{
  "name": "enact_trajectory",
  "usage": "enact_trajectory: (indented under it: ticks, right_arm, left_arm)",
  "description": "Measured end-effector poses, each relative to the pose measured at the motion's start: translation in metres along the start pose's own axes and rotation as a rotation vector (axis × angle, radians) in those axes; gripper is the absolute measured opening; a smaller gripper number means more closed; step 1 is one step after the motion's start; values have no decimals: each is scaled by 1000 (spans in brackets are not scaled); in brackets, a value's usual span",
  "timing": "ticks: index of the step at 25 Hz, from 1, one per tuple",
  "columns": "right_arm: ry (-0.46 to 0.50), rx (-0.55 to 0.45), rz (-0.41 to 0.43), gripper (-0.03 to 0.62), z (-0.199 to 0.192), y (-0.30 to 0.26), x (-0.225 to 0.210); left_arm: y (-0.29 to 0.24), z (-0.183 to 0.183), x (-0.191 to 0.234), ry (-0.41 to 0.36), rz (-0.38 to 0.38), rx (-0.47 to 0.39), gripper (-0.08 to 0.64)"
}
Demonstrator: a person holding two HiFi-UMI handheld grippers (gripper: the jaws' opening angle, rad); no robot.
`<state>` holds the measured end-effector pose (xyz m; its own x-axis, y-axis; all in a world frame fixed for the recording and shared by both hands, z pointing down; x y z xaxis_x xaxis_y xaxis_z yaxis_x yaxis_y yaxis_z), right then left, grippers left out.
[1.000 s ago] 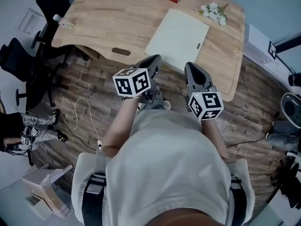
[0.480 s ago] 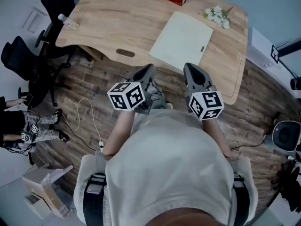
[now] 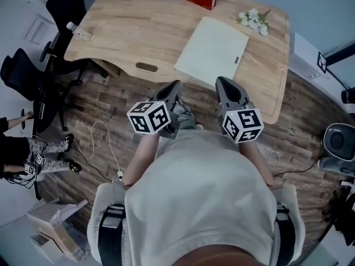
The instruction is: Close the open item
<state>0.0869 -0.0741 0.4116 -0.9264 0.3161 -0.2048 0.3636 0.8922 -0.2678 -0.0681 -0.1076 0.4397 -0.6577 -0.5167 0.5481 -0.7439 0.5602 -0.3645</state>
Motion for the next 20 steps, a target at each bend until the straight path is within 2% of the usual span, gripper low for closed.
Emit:
enact_trajectory:
  ticks: [5, 20]
  right_arm:
    - [12, 16, -26, 18, -2, 0, -3]
    - [-10, 12, -26, 18, -3, -4, -5]
  left_arm:
    - [-4, 0, 0, 4, -10, 4, 20]
    - [-13, 7, -7, 7, -39, -6, 20]
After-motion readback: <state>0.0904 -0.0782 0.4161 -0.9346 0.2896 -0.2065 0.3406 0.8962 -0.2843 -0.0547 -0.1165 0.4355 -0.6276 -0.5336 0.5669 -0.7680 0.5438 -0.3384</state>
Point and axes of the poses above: the fingertips, and each gripper's own axes: y backward along the fingers, x to its left, z out of its top, the point moved 3 cm from there along y, backward along the fingers, and after that the axes turned 4 degrees about x, right-handed, at the moved point
